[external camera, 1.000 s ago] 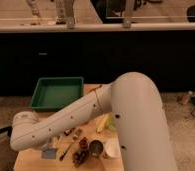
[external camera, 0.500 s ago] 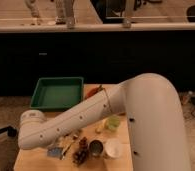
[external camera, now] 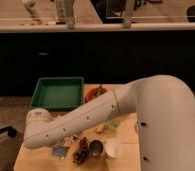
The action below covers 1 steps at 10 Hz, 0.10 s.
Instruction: Place sponge in paper cup
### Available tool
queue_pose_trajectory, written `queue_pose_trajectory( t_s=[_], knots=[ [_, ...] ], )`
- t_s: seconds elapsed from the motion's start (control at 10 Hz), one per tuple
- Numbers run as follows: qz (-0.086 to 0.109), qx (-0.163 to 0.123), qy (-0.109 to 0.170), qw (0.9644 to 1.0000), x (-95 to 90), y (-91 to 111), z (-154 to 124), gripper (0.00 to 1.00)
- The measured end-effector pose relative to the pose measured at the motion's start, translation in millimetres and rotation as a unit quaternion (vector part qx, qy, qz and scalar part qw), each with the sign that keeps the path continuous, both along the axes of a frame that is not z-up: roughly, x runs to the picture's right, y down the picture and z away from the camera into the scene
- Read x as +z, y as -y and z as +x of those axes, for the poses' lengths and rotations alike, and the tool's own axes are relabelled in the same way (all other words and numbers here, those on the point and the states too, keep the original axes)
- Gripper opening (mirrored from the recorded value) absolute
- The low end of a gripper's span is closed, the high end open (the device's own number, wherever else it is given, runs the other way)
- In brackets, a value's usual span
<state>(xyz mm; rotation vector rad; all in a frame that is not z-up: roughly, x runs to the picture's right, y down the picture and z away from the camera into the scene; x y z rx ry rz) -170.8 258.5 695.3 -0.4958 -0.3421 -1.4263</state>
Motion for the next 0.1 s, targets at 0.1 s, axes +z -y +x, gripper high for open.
queue_pose_trajectory(
  t_s=[0.1],
  knots=[
    [-0.001, 0.004, -0.003, 1.0000, 0.1, 0.5, 4.2, 0.18]
  ],
)
